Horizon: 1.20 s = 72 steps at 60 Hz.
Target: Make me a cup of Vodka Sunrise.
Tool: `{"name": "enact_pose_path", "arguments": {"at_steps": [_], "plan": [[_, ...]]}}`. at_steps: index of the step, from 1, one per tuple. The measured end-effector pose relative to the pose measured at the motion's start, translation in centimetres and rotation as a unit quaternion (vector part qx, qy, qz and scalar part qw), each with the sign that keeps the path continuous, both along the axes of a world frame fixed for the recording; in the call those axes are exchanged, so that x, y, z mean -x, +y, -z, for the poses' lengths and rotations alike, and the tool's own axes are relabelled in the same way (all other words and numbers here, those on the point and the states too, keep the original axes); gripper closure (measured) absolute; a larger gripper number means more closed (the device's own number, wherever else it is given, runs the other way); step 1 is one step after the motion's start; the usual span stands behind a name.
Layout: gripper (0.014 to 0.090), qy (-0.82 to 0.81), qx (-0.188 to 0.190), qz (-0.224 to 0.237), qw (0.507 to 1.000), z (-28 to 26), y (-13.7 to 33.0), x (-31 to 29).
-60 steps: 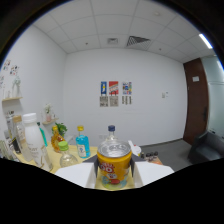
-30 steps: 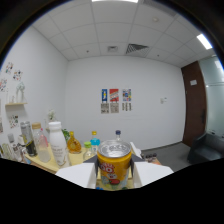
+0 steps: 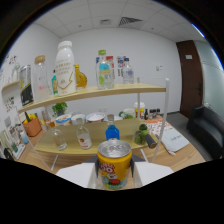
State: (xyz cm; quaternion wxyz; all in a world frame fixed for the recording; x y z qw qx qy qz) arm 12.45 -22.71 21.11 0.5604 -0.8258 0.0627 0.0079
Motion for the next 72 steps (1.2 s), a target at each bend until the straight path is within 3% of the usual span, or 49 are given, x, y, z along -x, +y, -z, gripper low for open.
{"name": "enact_pose_path", "arguments": {"at_steps": [14, 25, 39, 58, 66, 72], "plan": [[0.054, -0.157, 0.031, -0.019, 0.987, 2.7, 1.0, 0.1], [0.0542, -0.364, 0.039, -0.065, 0.928, 2.8, 1.8, 0.2], [0.0546, -0.6, 0.032, -0.151, 0.785, 2.7, 2.6, 1.6], [0.054, -0.836, 0.009, -0.225, 0.5, 1.7, 3.3, 4.4], [0.0543, -0.86, 0.023, -0.233, 0.454, 2.0, 3.5, 4.5], [0.0542, -0.851, 0.028, -0.23, 0.472, 2.0, 3.4, 4.4]]}}
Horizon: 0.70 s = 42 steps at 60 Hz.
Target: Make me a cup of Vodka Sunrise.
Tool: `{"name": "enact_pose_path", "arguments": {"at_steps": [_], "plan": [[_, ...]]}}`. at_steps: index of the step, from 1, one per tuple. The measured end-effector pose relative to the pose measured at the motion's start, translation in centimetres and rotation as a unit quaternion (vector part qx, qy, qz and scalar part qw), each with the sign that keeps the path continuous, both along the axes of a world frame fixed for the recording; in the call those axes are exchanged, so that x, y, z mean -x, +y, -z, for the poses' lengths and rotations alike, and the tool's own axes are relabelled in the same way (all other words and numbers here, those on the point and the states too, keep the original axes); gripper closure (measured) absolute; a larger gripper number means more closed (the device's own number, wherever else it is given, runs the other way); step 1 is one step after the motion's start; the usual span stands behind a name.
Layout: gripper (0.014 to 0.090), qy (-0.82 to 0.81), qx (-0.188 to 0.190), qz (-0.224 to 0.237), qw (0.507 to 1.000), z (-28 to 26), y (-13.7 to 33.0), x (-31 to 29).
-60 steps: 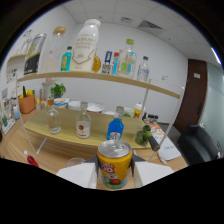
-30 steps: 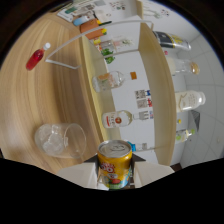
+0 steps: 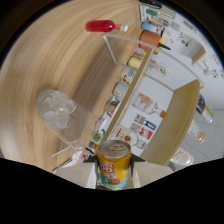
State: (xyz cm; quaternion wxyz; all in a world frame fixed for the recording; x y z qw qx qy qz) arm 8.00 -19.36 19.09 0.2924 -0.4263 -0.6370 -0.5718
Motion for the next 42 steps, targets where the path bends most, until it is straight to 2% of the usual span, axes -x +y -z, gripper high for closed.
{"name": "enact_pose_path", "arguments": {"at_steps": [10, 18, 24, 30, 42], "plan": [[0.0543, 0.084, -0.015, 0.002, 0.996, -1.5, -0.3, 0.6], [0.054, 0.289, -0.038, 0.029, 0.956, -4.9, -1.2, 0.7], [0.0536, 0.472, -0.045, 0.043, 0.879, -7.6, -2.0, 0.0], [0.0536, 0.633, -0.053, 0.054, 0.77, -9.6, -2.9, -2.0], [0.0535, 0.794, -0.072, 0.08, 0.599, -10.0, -4.2, -8.6]]}}
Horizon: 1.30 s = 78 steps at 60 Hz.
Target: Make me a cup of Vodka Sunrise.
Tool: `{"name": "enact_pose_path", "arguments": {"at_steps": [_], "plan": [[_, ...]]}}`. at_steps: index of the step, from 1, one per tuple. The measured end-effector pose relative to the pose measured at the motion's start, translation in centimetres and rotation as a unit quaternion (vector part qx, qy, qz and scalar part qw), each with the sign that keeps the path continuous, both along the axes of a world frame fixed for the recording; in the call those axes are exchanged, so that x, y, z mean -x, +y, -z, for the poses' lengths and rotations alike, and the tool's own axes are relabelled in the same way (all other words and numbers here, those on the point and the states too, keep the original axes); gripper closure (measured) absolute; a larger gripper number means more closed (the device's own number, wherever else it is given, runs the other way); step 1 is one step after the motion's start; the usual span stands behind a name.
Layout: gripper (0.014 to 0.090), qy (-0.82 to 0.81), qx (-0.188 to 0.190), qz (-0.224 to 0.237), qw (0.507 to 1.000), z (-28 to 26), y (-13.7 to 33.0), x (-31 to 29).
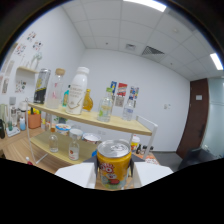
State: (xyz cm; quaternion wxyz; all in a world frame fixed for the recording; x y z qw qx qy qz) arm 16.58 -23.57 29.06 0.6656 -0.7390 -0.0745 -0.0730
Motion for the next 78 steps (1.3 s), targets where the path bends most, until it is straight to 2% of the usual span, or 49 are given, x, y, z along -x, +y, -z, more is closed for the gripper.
{"name": "enact_pose_path", "arguments": {"at_steps": [9, 20, 41, 50, 62, 73, 76, 78], "plan": [[0.0539, 0.084, 0.011, 0.025, 0.996, 3.7, 0.0, -5.4], [0.0539, 0.143, 0.066, 0.051, 0.986, 11.6, 0.9, -10.1], [0.0539, 0.18, 0.138, 0.058, 0.972, 21.8, 2.6, -12.0], [0.0539, 0.167, 0.153, 0.048, 0.973, 23.6, 2.2, -11.3], [0.0521, 0.144, 0.145, 0.053, 0.977, 23.6, 1.8, -11.0], [0.051, 0.119, 0.169, 0.064, 0.976, 24.3, 0.7, -11.1], [0.0469, 0.122, 0.182, 0.068, 0.973, 24.6, 0.4, -11.2], [0.0393, 0.122, 0.186, 0.074, 0.972, 24.6, 0.2, -11.4]]}}
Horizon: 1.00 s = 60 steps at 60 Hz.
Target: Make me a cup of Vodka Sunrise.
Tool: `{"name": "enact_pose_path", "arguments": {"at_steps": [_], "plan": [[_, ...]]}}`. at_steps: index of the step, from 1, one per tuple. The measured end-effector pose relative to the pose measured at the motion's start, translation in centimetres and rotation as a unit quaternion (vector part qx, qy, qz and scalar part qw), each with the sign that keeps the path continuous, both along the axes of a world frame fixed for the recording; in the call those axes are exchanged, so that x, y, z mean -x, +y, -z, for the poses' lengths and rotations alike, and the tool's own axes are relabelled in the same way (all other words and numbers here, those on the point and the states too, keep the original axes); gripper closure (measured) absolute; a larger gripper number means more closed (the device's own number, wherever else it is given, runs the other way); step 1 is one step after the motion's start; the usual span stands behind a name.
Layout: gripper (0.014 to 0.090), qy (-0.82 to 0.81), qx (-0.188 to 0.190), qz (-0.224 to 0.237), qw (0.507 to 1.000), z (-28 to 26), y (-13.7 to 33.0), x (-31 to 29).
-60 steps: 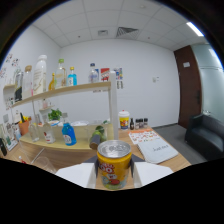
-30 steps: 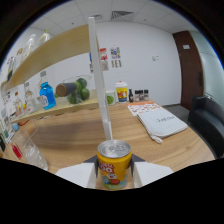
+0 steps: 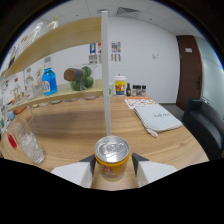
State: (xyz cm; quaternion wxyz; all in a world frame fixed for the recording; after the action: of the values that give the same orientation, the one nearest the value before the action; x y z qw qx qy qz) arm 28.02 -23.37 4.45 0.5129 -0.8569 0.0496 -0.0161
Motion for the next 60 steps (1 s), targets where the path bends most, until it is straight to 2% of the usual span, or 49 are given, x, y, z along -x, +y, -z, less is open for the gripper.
{"name": "enact_pose_path", "arguments": {"at_steps": [3, 5, 15, 29, 35, 47, 60], "plan": [[0.0245, -0.006, 0.0, 0.013, 1.0, -0.6, -0.3, -0.6], [0.0188, -0.01, -0.002, 0.02, 1.0, -1.3, -0.6, -0.8], [0.019, -0.034, -0.007, 0.032, 0.999, -6.8, -3.0, 0.1], [0.0193, -0.039, -0.058, -0.005, 0.998, -13.4, -6.5, 9.0], [0.0184, -0.026, -0.063, -0.024, 0.997, -13.2, -7.7, 13.8], [0.0186, 0.0, -0.032, -0.049, 0.998, -10.0, -9.3, 21.7], [0.0181, 0.004, -0.049, -0.068, 0.996, -12.6, -6.3, 27.5]]}}
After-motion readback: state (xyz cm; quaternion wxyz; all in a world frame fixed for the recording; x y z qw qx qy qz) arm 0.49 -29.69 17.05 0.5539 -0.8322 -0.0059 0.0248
